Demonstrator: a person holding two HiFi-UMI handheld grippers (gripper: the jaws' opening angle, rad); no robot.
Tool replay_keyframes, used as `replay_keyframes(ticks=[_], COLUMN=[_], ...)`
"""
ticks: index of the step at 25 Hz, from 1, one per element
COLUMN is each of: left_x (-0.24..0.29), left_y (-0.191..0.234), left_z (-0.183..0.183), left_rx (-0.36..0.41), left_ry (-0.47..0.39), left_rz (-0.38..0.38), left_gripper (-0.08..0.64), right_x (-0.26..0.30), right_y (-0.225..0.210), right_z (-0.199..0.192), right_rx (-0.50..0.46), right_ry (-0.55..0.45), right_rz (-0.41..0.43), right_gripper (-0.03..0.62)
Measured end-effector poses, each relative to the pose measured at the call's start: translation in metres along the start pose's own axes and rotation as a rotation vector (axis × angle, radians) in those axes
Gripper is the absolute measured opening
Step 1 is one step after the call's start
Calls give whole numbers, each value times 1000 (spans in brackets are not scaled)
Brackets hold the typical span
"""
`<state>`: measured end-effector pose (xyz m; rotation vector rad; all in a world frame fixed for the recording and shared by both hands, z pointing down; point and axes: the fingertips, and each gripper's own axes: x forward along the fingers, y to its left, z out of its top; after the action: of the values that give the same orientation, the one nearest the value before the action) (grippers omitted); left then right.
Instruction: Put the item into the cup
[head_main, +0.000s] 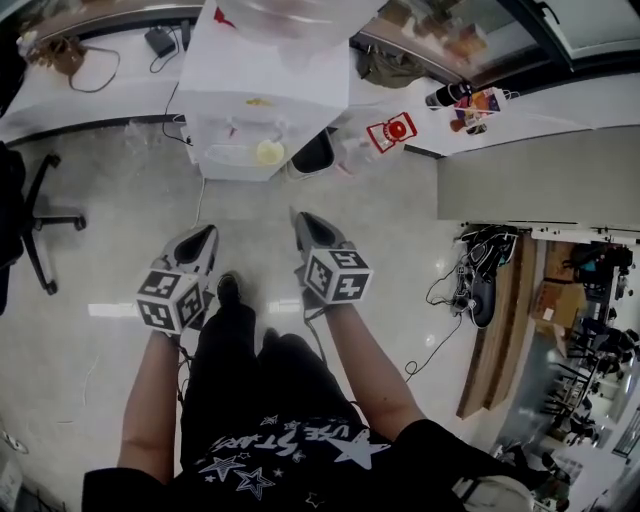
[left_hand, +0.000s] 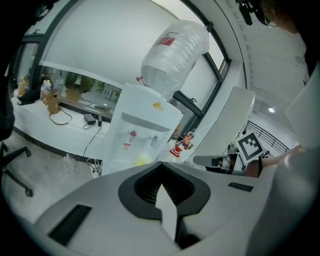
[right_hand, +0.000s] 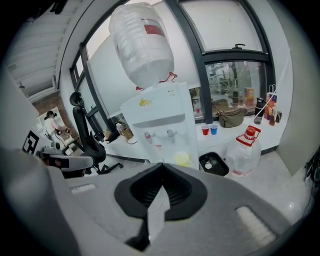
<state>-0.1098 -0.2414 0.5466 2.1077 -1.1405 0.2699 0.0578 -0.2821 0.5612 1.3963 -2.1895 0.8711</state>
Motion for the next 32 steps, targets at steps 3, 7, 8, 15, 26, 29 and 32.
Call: replay_keyframes(ticks=[3, 7, 8, 15, 26, 29, 32], left_x=[15, 37, 42, 66, 93, 101, 109], left_y=[7, 14, 18, 44, 92, 102, 110], left_z=[1, -6, -9, -22, -28, -26, -23], left_rx=[4, 3, -2, -74, -96, -97, -90], left_ry=[4, -2, -3, -35, -35, -34, -33], left_rz=[-10, -8, -3, 70, 160, 172, 183], left_gripper=[5, 5, 5, 5, 5, 5, 5], right_x=[15, 37, 42, 85, 152, 172, 189], right_y=[-4, -17, -20, -46, -55, -55, -57], right_z=[1, -2, -4, -14, 5, 9, 12], right_rx=[10, 32, 32, 12, 0, -6, 4], right_ry=[-20, -38, -39, -17, -25, -22, -24], right_rz=[-7, -11, -8, 25, 75, 84, 85], right_gripper=[2, 2, 2, 2, 2, 2, 2])
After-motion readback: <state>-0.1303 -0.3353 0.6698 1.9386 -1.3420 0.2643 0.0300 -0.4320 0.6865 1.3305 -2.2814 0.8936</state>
